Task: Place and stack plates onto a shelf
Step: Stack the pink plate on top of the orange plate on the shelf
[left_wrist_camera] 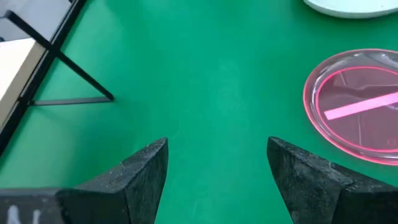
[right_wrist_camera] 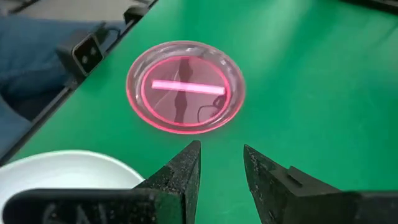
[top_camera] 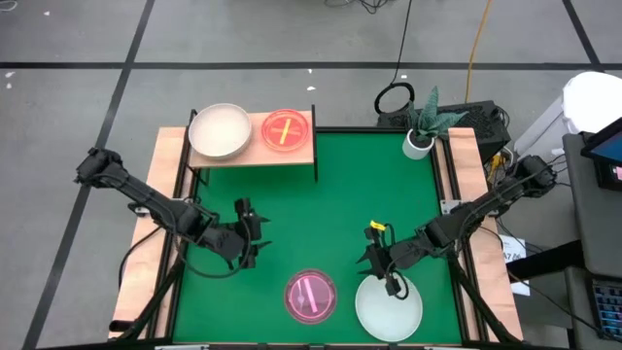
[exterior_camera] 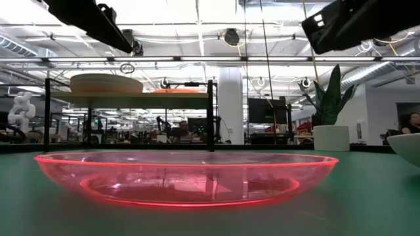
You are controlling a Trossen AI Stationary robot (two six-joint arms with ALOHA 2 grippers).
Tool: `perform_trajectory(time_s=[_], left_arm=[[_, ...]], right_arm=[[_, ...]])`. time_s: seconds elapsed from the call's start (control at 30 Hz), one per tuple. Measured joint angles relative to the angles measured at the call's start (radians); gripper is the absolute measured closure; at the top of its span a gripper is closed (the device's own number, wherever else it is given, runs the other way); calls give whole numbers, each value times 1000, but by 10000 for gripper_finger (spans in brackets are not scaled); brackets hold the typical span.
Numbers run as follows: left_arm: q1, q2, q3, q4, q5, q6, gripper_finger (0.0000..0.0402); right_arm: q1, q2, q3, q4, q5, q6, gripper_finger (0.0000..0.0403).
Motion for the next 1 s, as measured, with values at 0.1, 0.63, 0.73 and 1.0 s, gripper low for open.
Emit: perform_trajectory(time_s=[0.1,0.63,0.73,1.0], left_arm=[[0,11,0,12,0,-5,124],[-37,17,0,34,-3,-62,124],[-37,17,1,33,-4,-58,124],[-37,17,1,31,-4,-55,124]], right_arm=[[8,79,31,19,-2,-26,298],[34,507,413,-144,-107,-270,298],[34,559,472,-195,-108,-324,295],[21,618,505,-219,-174,-428,274]])
